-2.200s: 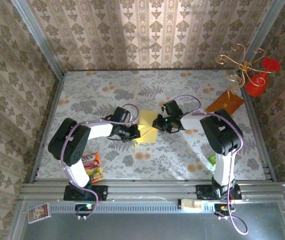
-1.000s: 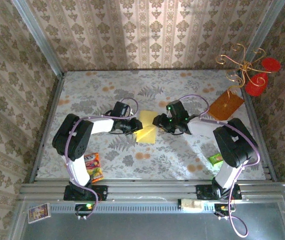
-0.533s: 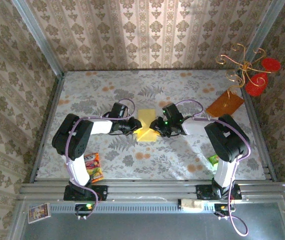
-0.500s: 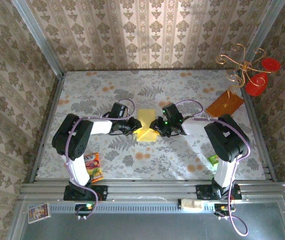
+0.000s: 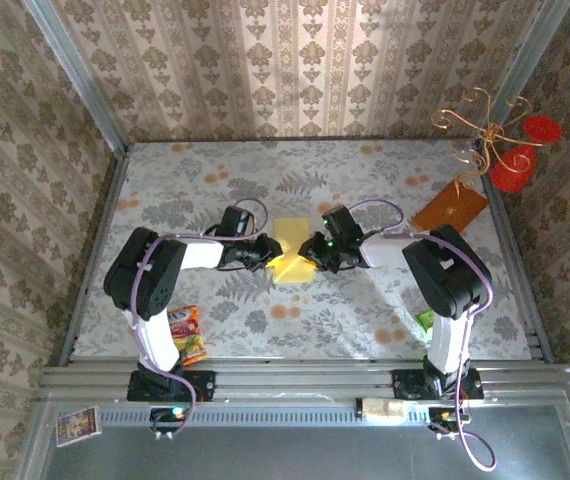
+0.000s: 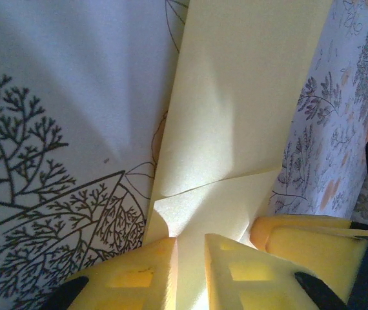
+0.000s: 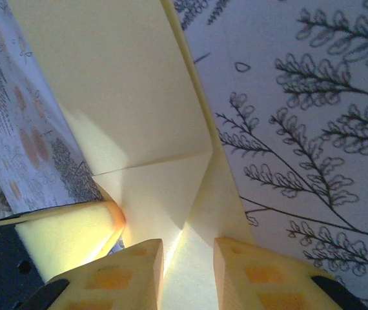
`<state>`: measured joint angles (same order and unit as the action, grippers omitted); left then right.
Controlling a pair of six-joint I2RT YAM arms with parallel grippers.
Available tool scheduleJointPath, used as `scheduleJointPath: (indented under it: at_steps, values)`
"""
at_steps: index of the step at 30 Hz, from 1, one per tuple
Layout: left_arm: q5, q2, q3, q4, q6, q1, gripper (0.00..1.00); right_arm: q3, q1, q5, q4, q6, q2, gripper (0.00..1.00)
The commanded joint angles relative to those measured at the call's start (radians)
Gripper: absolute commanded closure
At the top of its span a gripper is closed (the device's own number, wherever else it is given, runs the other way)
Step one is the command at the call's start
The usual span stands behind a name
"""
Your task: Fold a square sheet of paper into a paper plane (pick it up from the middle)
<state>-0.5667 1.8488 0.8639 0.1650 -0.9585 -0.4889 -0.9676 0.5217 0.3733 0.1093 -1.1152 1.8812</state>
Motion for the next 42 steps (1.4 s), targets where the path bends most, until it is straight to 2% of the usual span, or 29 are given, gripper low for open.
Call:
scheduleJointPath:
  at_steps: [1,19,27,42]
  values:
    - [0.021,0.047,-0.032,-0.055,-0.007,0.007,0.81,-0.031,0.004,-0.022,-0.002,-0.006,0.021,0.73]
    - [0.009,0.048,-0.045,-0.033,-0.011,0.009,0.81,-0.061,0.004,-0.056,-0.069,-0.001,0.047,0.74]
    - [0.000,0.047,-0.054,-0.029,-0.010,0.011,0.81,-0.080,0.003,-0.003,-0.024,0.010,0.068,0.74]
    - [-0.009,0.039,-0.066,-0.007,-0.035,0.022,0.81,-0.071,0.000,0.022,-0.007,0.020,0.072,0.74]
